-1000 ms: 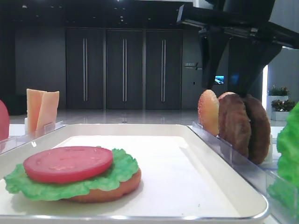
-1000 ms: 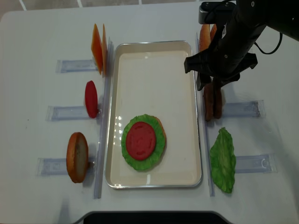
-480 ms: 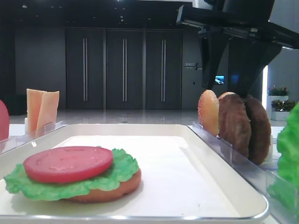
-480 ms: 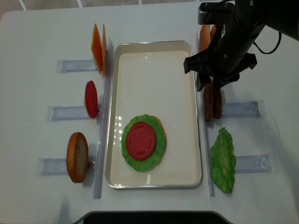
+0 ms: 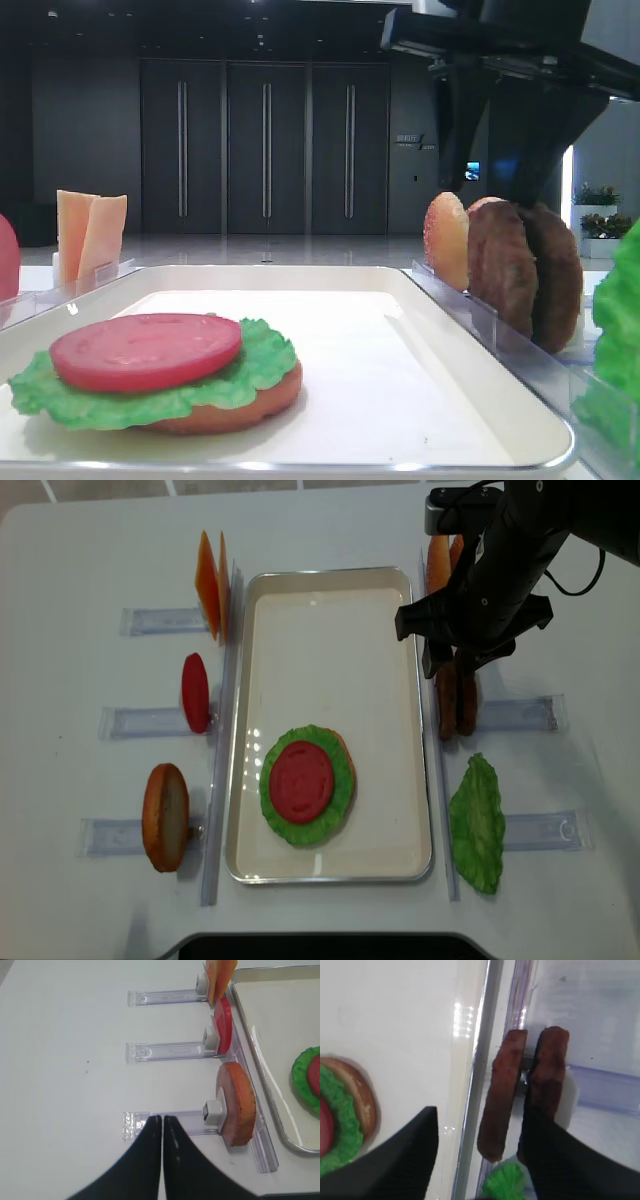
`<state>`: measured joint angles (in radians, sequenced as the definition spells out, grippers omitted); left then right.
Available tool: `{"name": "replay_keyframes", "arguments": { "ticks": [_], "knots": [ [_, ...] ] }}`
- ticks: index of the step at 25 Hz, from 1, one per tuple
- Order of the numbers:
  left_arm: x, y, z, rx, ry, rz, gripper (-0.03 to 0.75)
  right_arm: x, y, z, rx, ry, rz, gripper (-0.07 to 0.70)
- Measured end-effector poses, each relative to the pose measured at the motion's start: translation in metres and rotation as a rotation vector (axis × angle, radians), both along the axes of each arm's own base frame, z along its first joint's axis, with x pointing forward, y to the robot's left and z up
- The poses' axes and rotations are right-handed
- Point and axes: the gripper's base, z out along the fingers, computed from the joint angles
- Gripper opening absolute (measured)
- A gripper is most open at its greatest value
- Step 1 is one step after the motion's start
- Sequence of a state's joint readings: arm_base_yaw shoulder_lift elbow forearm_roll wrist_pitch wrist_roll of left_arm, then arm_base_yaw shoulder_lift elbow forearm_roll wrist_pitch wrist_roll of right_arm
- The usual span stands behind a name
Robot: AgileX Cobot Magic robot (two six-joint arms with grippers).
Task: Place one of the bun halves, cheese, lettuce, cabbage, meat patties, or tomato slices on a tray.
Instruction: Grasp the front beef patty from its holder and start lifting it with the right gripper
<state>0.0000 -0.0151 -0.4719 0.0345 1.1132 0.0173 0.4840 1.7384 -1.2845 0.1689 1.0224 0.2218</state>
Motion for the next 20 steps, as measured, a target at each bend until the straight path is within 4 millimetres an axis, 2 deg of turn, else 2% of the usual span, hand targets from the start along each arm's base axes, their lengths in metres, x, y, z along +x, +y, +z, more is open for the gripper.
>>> {"name": "replay_keyframes", "arguments": {
  "ticks": [10,20],
  "knots": [
    [0.0000,0.0000,0.0000,0.000,0.000,0.000,-0.001,0.0023,0.0089,0.0097,-0.012,-0.007,0.029,0.370],
    [0.0000,0.0000,0.0000,0.000,0.000,0.000,-0.001,0.0022,0.0095,0.0073,-0.017,0.005,0.030,0.370]
  ]
}}
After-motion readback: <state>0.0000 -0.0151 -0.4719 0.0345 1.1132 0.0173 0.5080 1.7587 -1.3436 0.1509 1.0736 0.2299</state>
